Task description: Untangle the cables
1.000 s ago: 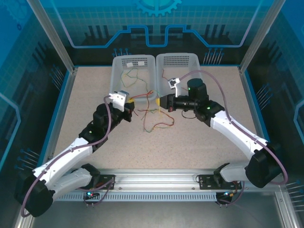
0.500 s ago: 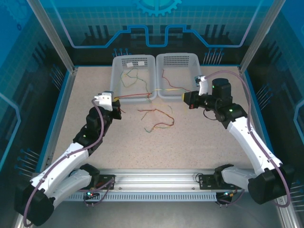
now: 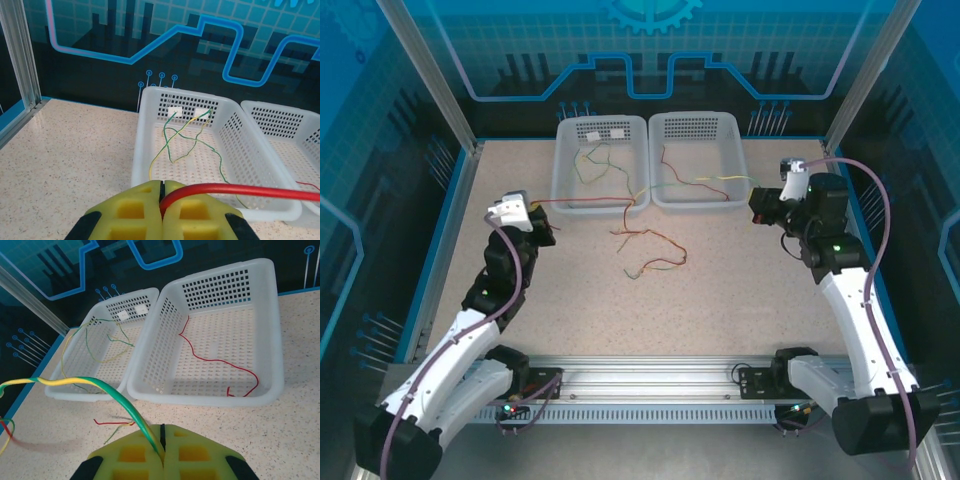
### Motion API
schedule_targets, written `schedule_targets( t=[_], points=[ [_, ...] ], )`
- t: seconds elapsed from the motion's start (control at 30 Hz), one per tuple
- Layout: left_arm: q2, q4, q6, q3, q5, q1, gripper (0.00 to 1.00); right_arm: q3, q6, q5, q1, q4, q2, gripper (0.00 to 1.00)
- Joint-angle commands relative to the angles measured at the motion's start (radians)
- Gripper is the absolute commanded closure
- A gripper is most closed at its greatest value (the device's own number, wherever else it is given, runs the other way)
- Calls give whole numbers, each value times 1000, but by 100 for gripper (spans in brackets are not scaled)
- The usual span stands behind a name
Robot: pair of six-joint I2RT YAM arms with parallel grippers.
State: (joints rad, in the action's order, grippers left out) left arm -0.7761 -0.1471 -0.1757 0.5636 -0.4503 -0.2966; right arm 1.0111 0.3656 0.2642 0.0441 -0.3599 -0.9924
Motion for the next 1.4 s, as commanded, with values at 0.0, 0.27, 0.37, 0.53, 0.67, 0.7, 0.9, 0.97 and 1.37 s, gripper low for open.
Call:
schedule_targets(
  t=[0.0, 0.27, 0.37, 0.53, 0.67, 0.7, 0.9, 0.97, 1.37],
  points=[
    [26, 22, -61, -4, -76, 24, 100, 4, 10, -35, -33, -26, 20, 100],
    [95, 142, -185, -1, -174, 105, 100, -31, 96, -4, -148, 9, 82, 100],
    [132, 104, -164, -12, -109, 106, 100, -32, 88, 27, -169, 12, 91, 100],
    [72, 124, -119, 100, 178, 102, 100, -61, 111, 110, -167, 86, 126, 100],
    [-24, 130, -128, 203, 286, 68, 100, -91, 95, 138, -156, 149, 180, 100],
    [-46, 122, -117, 223, 293, 42, 100, -98, 94, 153, -156, 173, 194, 100],
    [-253, 92, 46, 448, 238, -212, 100, -105, 75, 142, -135, 255, 307, 100],
    [-337, 71, 32, 519, 267, -243, 100, -119, 77, 75, -125, 268, 356, 100],
    [-882, 6, 36, 966, 268, -289, 100, -232, 80, -128, -112, 211, 552, 100]
  ],
)
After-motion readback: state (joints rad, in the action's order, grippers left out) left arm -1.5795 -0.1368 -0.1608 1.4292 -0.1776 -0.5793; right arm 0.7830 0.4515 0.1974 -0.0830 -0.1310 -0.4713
